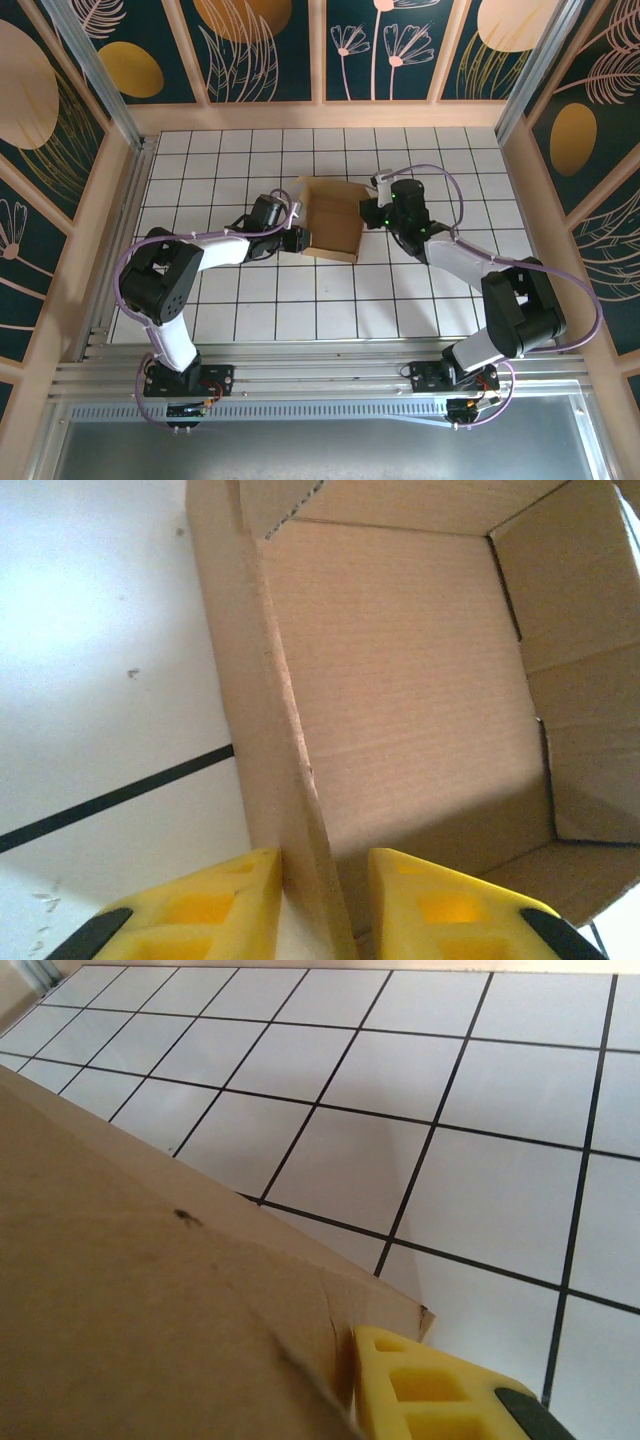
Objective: Fold the paper box
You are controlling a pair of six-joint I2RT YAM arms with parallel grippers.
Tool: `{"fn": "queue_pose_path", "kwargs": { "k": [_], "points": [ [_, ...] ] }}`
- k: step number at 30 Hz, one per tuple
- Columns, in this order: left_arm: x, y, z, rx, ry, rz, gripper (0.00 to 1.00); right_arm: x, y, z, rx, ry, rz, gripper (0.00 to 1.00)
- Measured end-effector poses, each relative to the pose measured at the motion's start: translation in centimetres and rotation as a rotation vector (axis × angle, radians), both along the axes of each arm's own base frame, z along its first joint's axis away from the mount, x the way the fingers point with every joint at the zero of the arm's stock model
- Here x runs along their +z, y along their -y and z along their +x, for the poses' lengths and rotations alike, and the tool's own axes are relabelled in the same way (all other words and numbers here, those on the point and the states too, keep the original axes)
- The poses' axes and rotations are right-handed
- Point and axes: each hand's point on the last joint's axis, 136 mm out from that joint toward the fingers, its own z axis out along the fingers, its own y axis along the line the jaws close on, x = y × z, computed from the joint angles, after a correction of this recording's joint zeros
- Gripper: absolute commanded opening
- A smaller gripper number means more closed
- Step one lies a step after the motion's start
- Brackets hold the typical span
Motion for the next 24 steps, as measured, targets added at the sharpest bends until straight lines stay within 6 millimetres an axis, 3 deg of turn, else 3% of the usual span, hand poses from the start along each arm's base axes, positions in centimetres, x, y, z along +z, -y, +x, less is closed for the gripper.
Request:
{"fn": "queue_pose_path", "kwargs": {
  "k": [24],
  "points": [
    [-0.2,0.0,0.0,0.016,0.005,0.023,0.29,-1.1,-1.1,0.8,-0.283,-0.237,0.206,0.22]
  ]
}}
